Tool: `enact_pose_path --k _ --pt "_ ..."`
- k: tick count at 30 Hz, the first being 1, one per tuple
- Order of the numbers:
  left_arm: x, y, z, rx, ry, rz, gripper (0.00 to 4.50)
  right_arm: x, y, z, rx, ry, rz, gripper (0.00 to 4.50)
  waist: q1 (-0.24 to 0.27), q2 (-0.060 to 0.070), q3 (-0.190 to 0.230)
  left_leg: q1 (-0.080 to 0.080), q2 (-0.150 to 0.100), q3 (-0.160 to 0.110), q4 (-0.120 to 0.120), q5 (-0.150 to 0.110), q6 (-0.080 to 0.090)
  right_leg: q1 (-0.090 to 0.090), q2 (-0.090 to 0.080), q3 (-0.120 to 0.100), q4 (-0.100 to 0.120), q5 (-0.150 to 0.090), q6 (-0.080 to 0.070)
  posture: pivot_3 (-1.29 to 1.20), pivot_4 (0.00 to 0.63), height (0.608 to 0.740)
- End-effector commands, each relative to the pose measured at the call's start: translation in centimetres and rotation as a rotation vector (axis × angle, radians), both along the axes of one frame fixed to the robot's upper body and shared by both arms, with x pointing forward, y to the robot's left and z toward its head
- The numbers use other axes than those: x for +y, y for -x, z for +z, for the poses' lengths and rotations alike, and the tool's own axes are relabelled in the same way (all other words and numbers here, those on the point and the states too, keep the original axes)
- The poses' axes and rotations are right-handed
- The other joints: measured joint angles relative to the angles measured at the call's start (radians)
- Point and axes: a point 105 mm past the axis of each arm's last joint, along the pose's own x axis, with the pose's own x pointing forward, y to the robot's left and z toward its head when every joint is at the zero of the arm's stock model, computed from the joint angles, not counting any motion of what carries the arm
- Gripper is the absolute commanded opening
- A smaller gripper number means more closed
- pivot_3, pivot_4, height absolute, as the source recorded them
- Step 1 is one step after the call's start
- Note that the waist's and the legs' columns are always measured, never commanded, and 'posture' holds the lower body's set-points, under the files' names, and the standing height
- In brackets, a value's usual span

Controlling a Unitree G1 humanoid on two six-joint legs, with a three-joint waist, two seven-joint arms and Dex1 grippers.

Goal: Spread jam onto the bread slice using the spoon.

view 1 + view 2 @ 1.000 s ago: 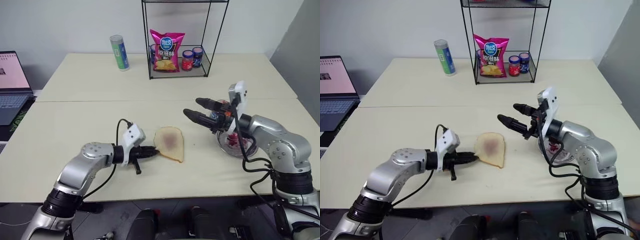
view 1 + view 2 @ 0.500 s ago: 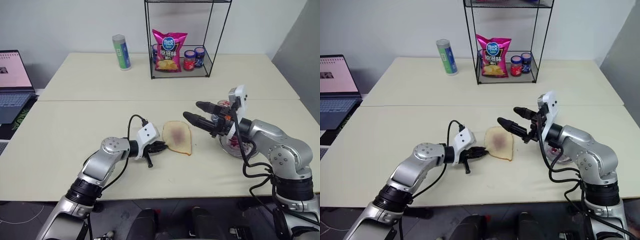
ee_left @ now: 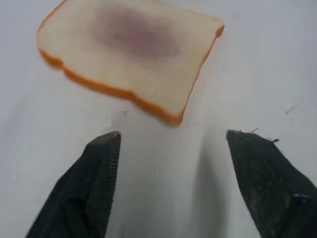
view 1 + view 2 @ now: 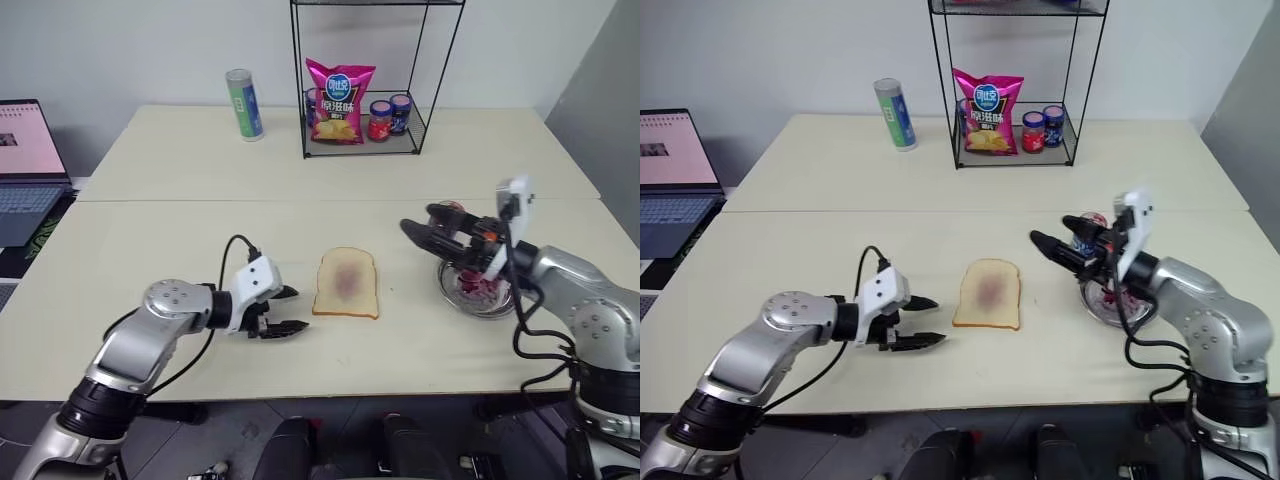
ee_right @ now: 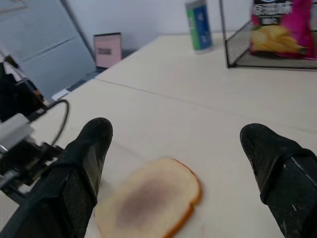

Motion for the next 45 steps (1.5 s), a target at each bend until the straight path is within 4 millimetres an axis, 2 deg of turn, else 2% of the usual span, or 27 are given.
enact_pose_path --k 1,4,7,10,13,15,17,23,31,34,45 --pt "-0.1 -0.7 2.6 -0.095 0.032 -0.017 4.37 -3.3 0.2 1.3 -0.024 -0.054 -0.126 4.5 0.001 0.0 0.0 0.0 0.0 0.0 0.0 0.0 0.0 0.0 0.0 0.0 0.0 0.0 0.0 0.0 0.15 0.74" --pt "-1.4 -1.8 4.9 -0.184 0.113 -0.034 4.47 -6.0 0.3 1.3 -0.017 -0.108 -0.239 4.5 0.002 0.0 0.0 0.0 0.0 0.0 0.0 0.0 0.0 0.0 0.0 0.0 0.0 0.0 0.0 0.0 0.15 0.74" --pt "-5.1 -2.1 7.3 -0.255 0.237 -0.117 4.47 -9.5 0.5 0.7 0.001 -0.175 -0.393 4.5 0.012 0.0 0.0 0.0 0.0 0.001 0.001 0.0 0.0 0.001 0.0 0.0 0.0 0.001 0.001 0.0 0.15 0.74" --pt "-8.3 -1.9 8.3 -0.274 0.322 -0.194 4.47 -13.1 0.9 -0.9 0.035 -0.238 -0.592 4.5 0.013 0.0 0.0 0.0 -0.001 0.004 0.002 0.0 0.0 0.001 0.0 0.003 0.0 0.002 0.003 0.0 0.15 0.74" --pt "-11.4 -1.1 8.2 -0.261 0.363 -0.284 4.47 -15.9 2.0 -2.7 0.087 -0.331 -0.751 4.5 0.014 0.0 0.0 0.001 0.0 0.006 0.002 0.0 0.0 0.001 0.0 0.004 0.0 0.002 0.004 0.0 0.15 0.74" --pt "-13.3 -0.9 7.4 -0.252 0.362 -0.318 4.47 -16.3 2.6 -4.3 0.148 -0.367 -0.773 4.5 0.012 0.0 0.0 0.001 0.0 0.007 0.002 0.0 0.0 0.001 0.001 0.005 0.0 0.002 0.004 0.0 0.15 0.74" --pt "-14.4 -0.7 6.6 -0.242 0.347 -0.352 4.47 -16.4 2.7 -5.5 0.199 -0.399 -0.776 4.5 0.006 0.0 0.0 0.002 0.0 0.009 0.002 0.0 0.0 0.001 0.002 0.005 0.001 0.002 0.004 0.0 0.15 0.74" --pt "-14.9 -0.8 6.3 -0.242 0.343 -0.369 4.47 -16.1 1.7 -7.7 0.324 -0.527 -0.713 4.5 -0.009 0.001 0.0 0.004 0.003 0.011 0.002 0.0 0.001 0.002 0.01 0.007 0.001 0.003 0.004 0.0 0.15 0.74" --pt "-13.6 -0.9 5.9 -0.253 0.314 -0.312 4.47 -16.4 -0.6 -10.0 0.405 -0.553 -0.691 4.5 -0.006 0.002 0.0 0.003 0.003 0.01 0.002 0.0 0.001 0.002 0.012 0.008 0.001 0.002 0.004 0.0 0.15 0.74" --pt "-13.2 -0.8 5.7 -0.25 0.306 -0.297 4.47 -16.5 -1.4 -10.1 0.412 -0.573 -0.683 4.5 -0.01 0.002 0.0 0.004 0.004 0.011 0.002 0.0 0.001 0.002 0.013 0.009 0.001 0.003 0.005 0.0 0.15 0.74" --pt "-12.7 -1.0 6.4 -0.264 0.298 -0.263 4.47 -14.2 -3.7 -9.9 0.427 -0.617 -0.572 4.5 -0.007 0.002 0.0 0.004 0.004 0.011 0.002 0.0 0.001 0.002 0.013 0.009 0.001 0.003 0.005 0.0 0.15 0.74"
